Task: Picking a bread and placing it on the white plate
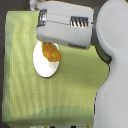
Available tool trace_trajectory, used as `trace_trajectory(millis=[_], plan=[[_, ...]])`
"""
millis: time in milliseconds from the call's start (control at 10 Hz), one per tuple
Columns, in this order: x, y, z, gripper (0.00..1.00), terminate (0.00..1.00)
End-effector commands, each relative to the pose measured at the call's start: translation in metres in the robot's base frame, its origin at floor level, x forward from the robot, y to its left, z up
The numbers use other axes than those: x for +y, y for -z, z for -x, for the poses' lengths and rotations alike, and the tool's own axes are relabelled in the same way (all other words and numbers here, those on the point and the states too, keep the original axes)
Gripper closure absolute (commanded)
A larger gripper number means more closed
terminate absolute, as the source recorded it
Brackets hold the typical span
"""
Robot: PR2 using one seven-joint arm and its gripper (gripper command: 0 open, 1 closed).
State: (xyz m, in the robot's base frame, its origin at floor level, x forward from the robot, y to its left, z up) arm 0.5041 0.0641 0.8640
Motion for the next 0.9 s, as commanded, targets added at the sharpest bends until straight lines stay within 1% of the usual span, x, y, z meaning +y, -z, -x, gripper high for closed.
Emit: trace_trajectory(millis=[0, 500, 700, 800], plan=[[0.031, 0.014, -0.006, 1.00, 0.00], [0.021, 0.017, 0.005, 1.00, 0.00], [0.019, 0.013, 0.002, 1.00, 0.00], [0.019, 0.012, 0.002, 0.00, 0.00]])
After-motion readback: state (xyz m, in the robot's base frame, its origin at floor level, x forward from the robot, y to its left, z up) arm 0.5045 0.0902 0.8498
